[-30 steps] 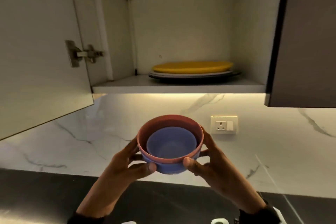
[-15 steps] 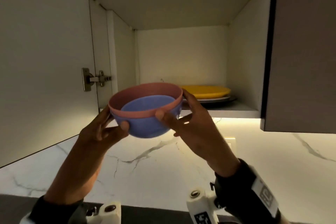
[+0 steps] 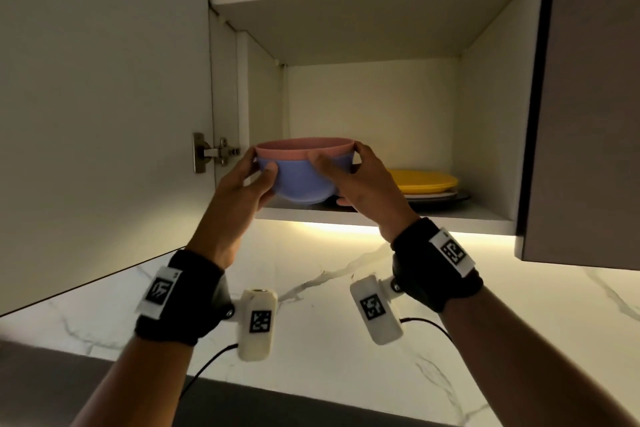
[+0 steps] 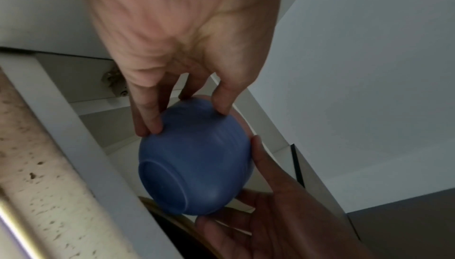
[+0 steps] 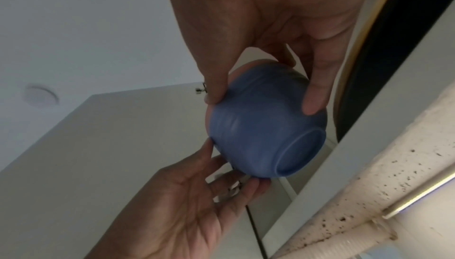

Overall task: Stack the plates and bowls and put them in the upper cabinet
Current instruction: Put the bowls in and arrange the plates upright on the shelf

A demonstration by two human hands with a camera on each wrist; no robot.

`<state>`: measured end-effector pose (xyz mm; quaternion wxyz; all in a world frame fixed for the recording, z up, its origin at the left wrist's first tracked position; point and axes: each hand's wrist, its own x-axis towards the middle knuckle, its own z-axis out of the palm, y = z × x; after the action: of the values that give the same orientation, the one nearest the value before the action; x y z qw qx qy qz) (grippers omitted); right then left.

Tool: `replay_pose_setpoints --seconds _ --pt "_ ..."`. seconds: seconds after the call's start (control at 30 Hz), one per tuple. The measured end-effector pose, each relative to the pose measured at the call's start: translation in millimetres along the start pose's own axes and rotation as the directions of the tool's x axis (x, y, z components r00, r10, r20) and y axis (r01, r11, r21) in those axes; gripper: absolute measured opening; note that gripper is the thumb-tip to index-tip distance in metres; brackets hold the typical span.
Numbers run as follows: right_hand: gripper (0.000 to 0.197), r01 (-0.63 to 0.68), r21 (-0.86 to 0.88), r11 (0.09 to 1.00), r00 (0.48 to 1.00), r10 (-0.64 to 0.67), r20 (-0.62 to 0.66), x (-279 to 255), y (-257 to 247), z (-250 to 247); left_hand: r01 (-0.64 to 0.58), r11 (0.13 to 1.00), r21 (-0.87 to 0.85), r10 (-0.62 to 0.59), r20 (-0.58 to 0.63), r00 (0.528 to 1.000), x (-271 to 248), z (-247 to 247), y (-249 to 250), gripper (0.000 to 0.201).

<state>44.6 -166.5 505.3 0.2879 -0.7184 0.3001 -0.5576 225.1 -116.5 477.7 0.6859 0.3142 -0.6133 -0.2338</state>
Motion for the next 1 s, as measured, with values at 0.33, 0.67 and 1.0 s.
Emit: replay_pose_setpoints --seconds 0.33,0.67,1.0 --pt "0.112 -0.027 -0.264 0.964 0.999 0.037 0.034 23 8 28 0.05 0.986 0.156 -0.026 -0.149 0.989 24 -11 -11 0.025" --pt "0.063 0.019 -0.534 0.845 1.0 -0.011 0.019 44 9 42 0.098 0.889 0.446 0.037 -0.285 0.958 41 -12 -29 0.055" --pt "0.053 0.038 -0.698 0.715 0.99 0.07 0.126 55 5 46 0.079 0.647 0.759 0.267 -0.322 0.908 49 8 -25 0.041"
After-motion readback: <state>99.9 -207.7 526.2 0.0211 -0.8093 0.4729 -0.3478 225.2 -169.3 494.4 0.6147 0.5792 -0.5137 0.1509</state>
